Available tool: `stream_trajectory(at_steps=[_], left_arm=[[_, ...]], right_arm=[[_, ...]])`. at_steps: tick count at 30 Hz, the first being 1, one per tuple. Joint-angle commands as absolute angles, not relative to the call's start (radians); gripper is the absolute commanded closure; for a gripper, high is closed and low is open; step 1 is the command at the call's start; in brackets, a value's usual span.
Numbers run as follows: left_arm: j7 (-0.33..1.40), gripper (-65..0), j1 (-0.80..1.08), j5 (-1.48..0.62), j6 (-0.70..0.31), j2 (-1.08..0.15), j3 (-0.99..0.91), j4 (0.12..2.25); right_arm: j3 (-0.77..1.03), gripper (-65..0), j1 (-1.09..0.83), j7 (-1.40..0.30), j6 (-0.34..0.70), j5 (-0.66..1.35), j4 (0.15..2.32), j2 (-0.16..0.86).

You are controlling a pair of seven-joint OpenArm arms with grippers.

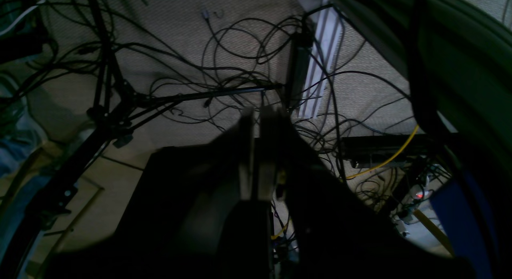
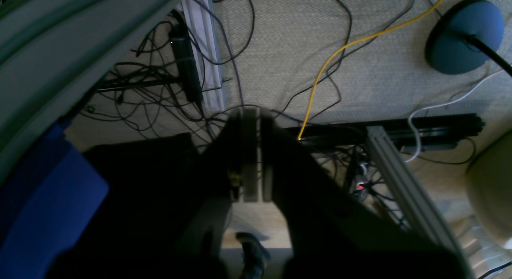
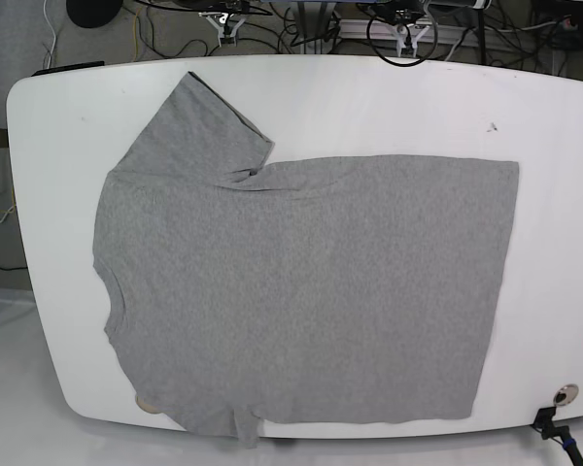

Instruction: Fold the T-shirt properly

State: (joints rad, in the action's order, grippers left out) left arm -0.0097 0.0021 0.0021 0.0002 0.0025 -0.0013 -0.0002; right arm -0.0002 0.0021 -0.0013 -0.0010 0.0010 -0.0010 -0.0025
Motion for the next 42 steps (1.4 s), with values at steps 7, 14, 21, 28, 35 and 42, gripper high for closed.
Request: stream_trajectory(at_steps=[7, 14, 21, 28, 35, 42], left_arm=[[0.013, 0.0, 0.010, -0.011, -0.009, -0.008, 0.000, 0.009], [0.029, 0.0, 0.014, -0.012, -0.008, -0.009, 0.002, 0.012], [0.091, 0.0, 0.050, -0.022, -0.012, -0.024, -0.003, 0.024], [0.081, 0.0, 0.168, -0.017, -0.013, -0.087, -0.006, 0.085], [0.005, 0.0, 0.285, -0.028, -0.025, -0.149, -0.002, 0.213], [-0.079, 0.0, 0.389, -0.059, -0.022, -0.167, 0.006, 0.379]], right_arm=[[-0.002, 0.0, 0.005, 0.003, 0.017, 0.005, 0.027, 0.000], [-0.002, 0.0, 0.000, 0.000, 0.015, 0.003, 0.026, 0.004], [-0.006, 0.0, -0.051, 0.003, 0.020, 0.011, 0.036, 0.031], [-0.012, 0.0, -0.167, 0.022, 0.024, 0.037, 0.070, 0.097], [-0.011, 0.0, -0.287, 0.080, 0.029, 0.066, 0.123, 0.124], [-0.009, 0.0, -0.407, 0.157, 0.040, 0.089, 0.232, 0.117]])
